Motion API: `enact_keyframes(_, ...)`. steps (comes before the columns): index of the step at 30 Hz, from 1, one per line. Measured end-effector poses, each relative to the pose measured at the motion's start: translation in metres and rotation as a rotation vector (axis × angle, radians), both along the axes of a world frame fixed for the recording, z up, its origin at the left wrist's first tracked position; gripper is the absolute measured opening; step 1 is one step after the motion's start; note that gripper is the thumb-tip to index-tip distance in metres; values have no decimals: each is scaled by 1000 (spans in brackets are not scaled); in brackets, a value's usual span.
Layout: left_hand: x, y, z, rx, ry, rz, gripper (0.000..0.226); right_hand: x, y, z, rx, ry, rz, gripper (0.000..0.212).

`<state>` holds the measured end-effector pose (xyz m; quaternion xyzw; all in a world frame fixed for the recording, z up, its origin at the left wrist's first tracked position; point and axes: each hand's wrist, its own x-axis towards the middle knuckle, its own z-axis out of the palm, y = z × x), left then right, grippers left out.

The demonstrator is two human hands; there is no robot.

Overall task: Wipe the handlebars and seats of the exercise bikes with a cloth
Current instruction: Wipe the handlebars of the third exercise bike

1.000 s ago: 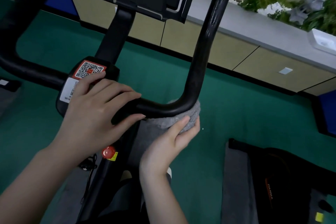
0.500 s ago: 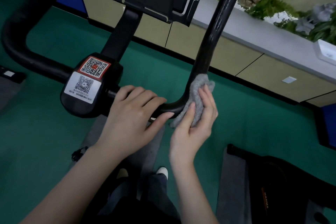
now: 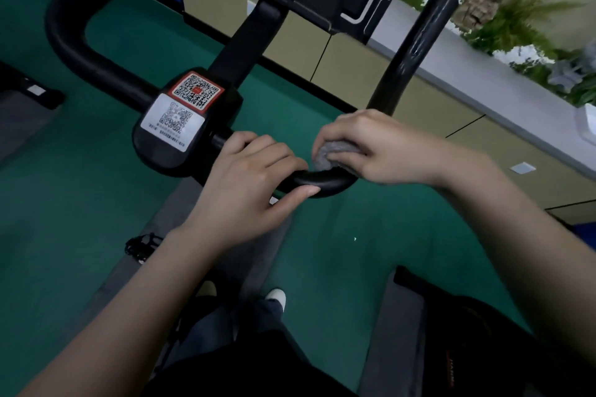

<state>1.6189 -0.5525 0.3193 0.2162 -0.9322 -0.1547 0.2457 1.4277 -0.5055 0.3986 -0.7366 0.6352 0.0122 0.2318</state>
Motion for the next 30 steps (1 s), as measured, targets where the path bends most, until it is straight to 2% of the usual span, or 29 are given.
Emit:
enact_keyframes(4,0,1,1,34,-2,1,36,1,-23,8,211,149,74,8)
enact_keyframes(7,0,1,1,55,-7,11,35,-1,-31,10,235,210,72,14)
enact_keyframes(13,-3,4,3,70,-2,40,38,3,-35,8,326,104,131,9)
enact_keyframes(17,-6,7,4,69,-15,61,41,-11,-43,11,299,246,155,10)
enact_keyframes(20,-9,9,6,59,-27,100,45,-28,-45,14,194,269,80,13)
enact_keyframes(23,-16,15,8,22,-55,167,48,-30,-29,5,49,157,77,16)
enact_keyframes(26,-26,24,10,8,-93,190,51,-29,0,-13,-267,38,58,18)
enact_keyframes(30,-40,35,9,0,-101,177,47,-29,30,-49,-776,-115,-275,21)
